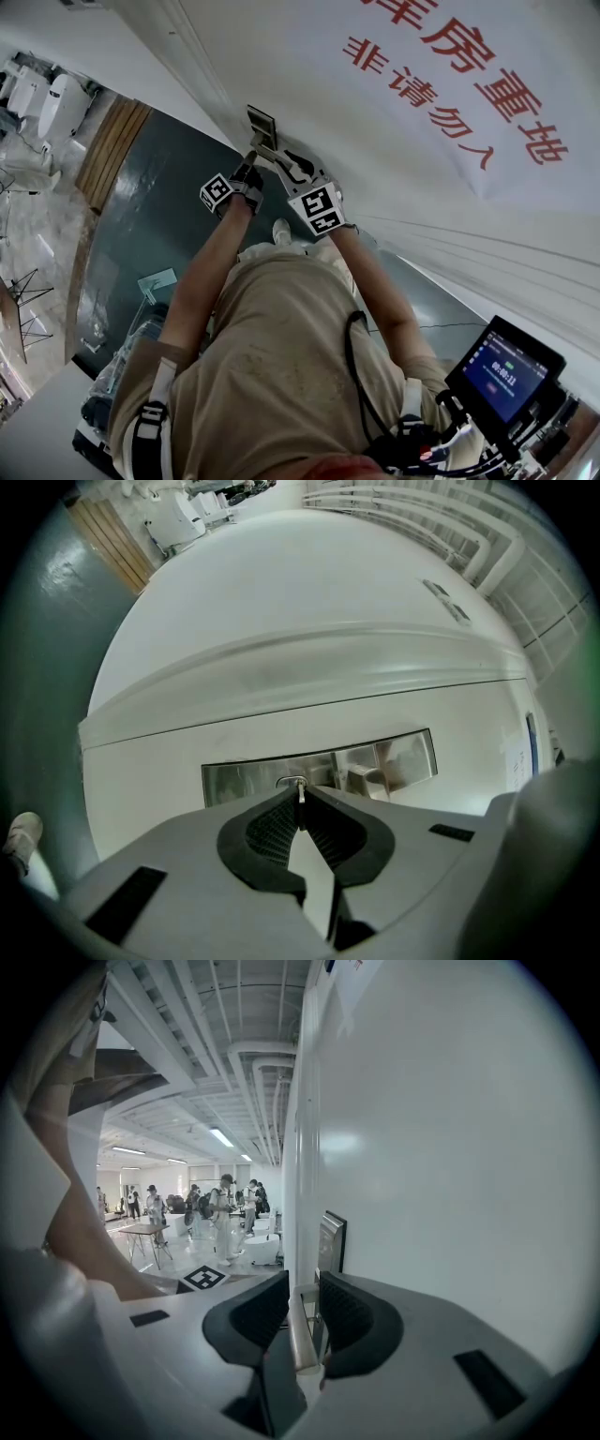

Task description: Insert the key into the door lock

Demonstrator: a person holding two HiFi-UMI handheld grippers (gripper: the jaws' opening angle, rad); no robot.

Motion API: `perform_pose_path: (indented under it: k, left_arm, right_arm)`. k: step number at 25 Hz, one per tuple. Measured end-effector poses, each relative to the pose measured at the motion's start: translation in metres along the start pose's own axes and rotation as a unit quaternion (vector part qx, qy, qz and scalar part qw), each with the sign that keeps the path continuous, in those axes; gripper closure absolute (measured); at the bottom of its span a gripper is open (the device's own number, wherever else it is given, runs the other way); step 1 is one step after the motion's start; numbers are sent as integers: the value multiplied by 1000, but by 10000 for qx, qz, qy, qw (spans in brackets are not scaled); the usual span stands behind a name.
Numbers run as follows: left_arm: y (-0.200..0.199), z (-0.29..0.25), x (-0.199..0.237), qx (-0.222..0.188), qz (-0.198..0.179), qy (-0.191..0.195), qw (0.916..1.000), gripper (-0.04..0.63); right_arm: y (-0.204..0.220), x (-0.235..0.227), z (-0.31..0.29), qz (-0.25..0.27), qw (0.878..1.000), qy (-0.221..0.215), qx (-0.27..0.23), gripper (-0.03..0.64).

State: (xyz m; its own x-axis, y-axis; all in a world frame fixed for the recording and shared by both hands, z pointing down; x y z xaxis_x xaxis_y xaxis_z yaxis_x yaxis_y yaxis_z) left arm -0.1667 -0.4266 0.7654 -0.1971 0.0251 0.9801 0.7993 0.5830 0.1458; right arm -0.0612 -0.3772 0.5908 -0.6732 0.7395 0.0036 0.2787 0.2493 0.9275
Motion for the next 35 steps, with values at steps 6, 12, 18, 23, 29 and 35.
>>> perform_pose_path:
  k: [6, 12, 18, 23, 29, 35]
  left_arm:
    - [2, 1, 0, 46, -113, 75, 9999, 561]
    - [2, -1, 1, 37, 128, 99, 9999, 561]
    - [1, -3, 1, 45, 126, 122, 9998, 561]
    - [1, -5, 2, 78, 150, 121, 9998, 561]
    - [1, -8, -1, 188, -466, -100, 9987, 560]
    - [2, -13, 4, 1, 251, 216, 9995, 561]
  right_arm:
    - [0, 6, -3, 109, 9999, -101, 82, 514]
    - [-1, 9, -8, 83, 9998, -154, 108, 514]
    - [1, 18, -13, 90, 9995, -253, 156, 514]
    - [2, 17, -15, 38, 9996, -228, 159, 514]
    - [7, 14, -15, -8, 9996, -195, 210, 514]
    - [9, 11, -16, -25, 9996, -168, 235, 514]
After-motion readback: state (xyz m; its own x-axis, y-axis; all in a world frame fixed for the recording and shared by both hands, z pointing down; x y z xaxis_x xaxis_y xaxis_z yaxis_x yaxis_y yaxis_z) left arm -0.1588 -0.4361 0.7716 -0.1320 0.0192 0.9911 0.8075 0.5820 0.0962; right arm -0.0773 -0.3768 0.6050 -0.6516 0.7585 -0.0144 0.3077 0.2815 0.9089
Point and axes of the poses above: the fingertips, and each gripper's own axes: z backward along the fingers, x to its left, y out of its underside, the point moved 2 cm from there along z, backward along the fingers, and after that the axes turned 4 degrees about -y, right-handed, at the moved point
